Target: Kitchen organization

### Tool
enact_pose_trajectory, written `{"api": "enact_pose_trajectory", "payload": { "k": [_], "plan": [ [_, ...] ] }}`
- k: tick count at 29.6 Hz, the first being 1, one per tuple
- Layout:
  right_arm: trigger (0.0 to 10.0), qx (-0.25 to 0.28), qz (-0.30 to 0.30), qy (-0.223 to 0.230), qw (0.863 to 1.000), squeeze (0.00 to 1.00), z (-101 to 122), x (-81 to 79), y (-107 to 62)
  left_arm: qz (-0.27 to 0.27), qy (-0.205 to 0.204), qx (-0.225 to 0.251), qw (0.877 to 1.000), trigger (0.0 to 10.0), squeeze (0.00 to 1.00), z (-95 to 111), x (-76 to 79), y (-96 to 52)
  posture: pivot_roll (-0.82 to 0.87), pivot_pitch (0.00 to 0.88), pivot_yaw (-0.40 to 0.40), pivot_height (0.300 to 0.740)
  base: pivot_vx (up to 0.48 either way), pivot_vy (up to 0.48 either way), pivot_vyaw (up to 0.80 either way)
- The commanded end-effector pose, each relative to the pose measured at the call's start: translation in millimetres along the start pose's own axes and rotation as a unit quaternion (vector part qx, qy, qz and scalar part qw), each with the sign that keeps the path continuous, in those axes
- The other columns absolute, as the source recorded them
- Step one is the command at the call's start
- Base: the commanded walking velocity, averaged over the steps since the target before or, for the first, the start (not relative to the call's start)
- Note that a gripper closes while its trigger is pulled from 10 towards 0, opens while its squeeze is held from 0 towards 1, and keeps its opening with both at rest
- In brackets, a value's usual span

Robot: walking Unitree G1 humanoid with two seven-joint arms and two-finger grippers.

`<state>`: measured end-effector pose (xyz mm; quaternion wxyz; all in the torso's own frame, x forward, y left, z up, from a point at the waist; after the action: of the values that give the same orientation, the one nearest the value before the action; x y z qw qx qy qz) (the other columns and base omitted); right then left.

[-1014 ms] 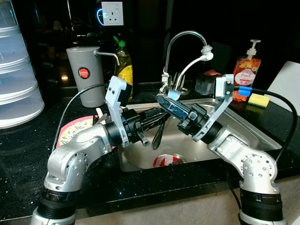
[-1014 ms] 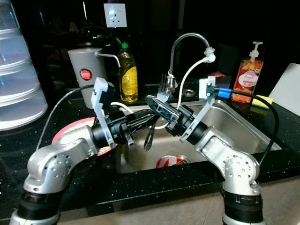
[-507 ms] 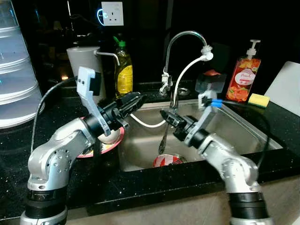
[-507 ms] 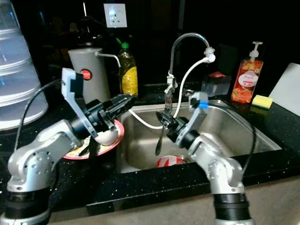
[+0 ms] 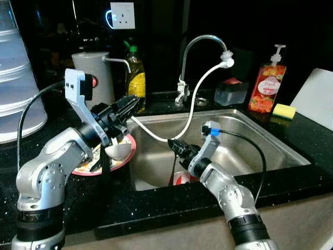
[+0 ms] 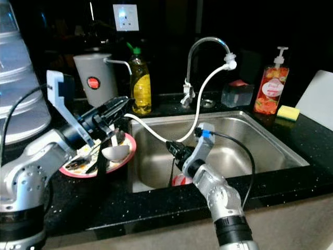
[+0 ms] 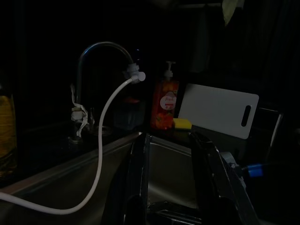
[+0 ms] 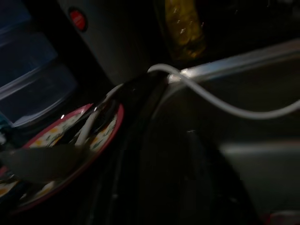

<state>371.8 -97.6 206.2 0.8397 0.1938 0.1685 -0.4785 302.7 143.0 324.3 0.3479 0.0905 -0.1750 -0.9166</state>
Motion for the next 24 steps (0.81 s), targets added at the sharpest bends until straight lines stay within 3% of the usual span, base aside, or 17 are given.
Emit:
{"api": "enact_pose_trajectory", "payload": {
  "k": [1, 5, 6, 7, 8, 11, 13, 16, 18, 20, 22, 23, 24],
  "plan": [
    [10.0, 0.015, -0.004, -0.011, 1.0, 1.0, 3.6, -0.3, 2.3, 0.002, 0.001, -0.008, 1.0, 10.0, 0.0, -1.9, -1.0, -3.0, -0.05, 0.025, -0.044, 0.74, 0.0, 0.0, 0.0],
    [10.0, 0.045, 0.012, -0.008, 0.999, 1.0, 18.1, -3.7, 0.5, 0.017, 0.006, -0.023, 1.0, 10.0, 0.0, -7.0, -3.7, -5.5, -0.05, 0.03, -0.045, 0.74, 0.0, 0.0, 0.0],
    [10.0, 0.066, 0.015, -0.021, 0.998, 0.07, 29.7, -4.1, -1.6, 0.043, 0.011, -0.042, 0.998, 10.0, 0.0, -10.2, -11.0, -7.1, -0.05, 0.035, -0.042, 0.74, 0.0, 0.0, 0.0],
    [10.0, 0.066, 0.015, -0.021, 0.998, 0.07, 29.7, -4.1, -1.6, 0.043, 0.011, -0.042, 0.998, 10.0, 0.0, -10.2, -11.0, -7.1, -0.05, 0.035, -0.042, 0.74, 0.0, 0.0, 0.0],
    [10.0, 0.073, 0.014, -0.026, 0.997, 0.0, 34.7, -4.2, -2.8, 0.056, 0.014, -0.053, 0.997, 10.0, 0.0, -11.9, -14.6, -7.7, -0.05, 0.036, -0.041, 0.74, 0.0, 0.0, 0.0],
    [10.0, 0.087, 0.016, -0.039, 0.995, 0.0, 44.3, -5.7, -5.5, 0.086, 0.023, -0.085, 0.992, 10.0, 0.0, -16.6, -23.3, -9.4, -0.05, 0.038, -0.04, 0.74, 0.0, 0.0, 0.0],
    [10.0, 0.113, 0.017, -0.084, 0.99, 0.0, 64.1, -10.3, -13.1, 0.12, 0.052, -0.109, 0.985, 10.0, 0.0, -12.3, -32.9, -14.8, -0.05, 0.041, -0.035, 0.74, 0.0, 0.0, 0.0],
    [10.0, 0.124, 0.016, -0.1, 0.987, 0.0, 72.3, -12.0, -16.8, 0.141, 0.062, -0.12, 0.981, 10.0, 0.0, -9.7, -38.2, -17.3, -0.05, 0.041, -0.035, 0.74, 0.0, 0.0, 0.0],
    [10.0, 0.134, 0.013, -0.108, 0.985, 0.0, 79.5, -12.8, -20.4, 0.17, 0.067, -0.136, 0.974, 10.0, 0.0, -9.1, -45.5, -20.2, -0.05, 0.041, -0.035, 0.74, 0.0, 0.0, 0.0],
    [10.0, 0.15, 0.004, -0.116, 0.982, 0.0, 89.0, -11.9, -26.8, 0.242, 0.068, -0.182, 0.95, 10.0, 0.0, -16.3, -62.5, -30.3, -0.05, 0.046, -0.037, 0.74, 0.0, 0.0, 0.0],
    [10.0, 0.15, 0.004, -0.116, 0.982, 0.0, 89.0, -11.9, -26.8, 0.242, 0.068, -0.182, 0.95, 10.0, 0.0, -16.3, -62.5, -30.3, -0.05, 0.046, -0.037, 0.74, 0.0, 0.0, 0.0],
    [10.0, 0.155, 0.0, -0.118, 0.981, 0.0, 92.2, -11.5, -29.3, 0.266, 0.075, -0.204, 0.939, 10.0, 0.0, -20.8, -67.8, -36.0, -0.04, 0.045, -0.037, 0.74, 0.0, 0.0, 0.0],
    [10.0, 0.155, 0.0, -0.118, 0.981, 0.0, 92.2, -11.5, -29.3, 0.266, 0.075, -0.204, 0.939, 10.0, 0.0, -20.8, -67.8, -36.0, -0.04, 0.045, -0.037, 0.74, 0.0, 0.0, 0.0]
  ]
}}
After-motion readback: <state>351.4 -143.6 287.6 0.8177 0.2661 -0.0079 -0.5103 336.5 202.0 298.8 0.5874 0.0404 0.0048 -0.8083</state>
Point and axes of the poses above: a point about 5 cm out from each wrist's last joint towards the gripper, its own y axis pointing out of the wrist towards the gripper, its own z axis along the axis of the wrist's last joint, x = y × z, the point moved 1 cm from there along y, pointing out of the wrist towards the gripper, and after that the axes turned 6 degrees about y, right-handed, at the moved point
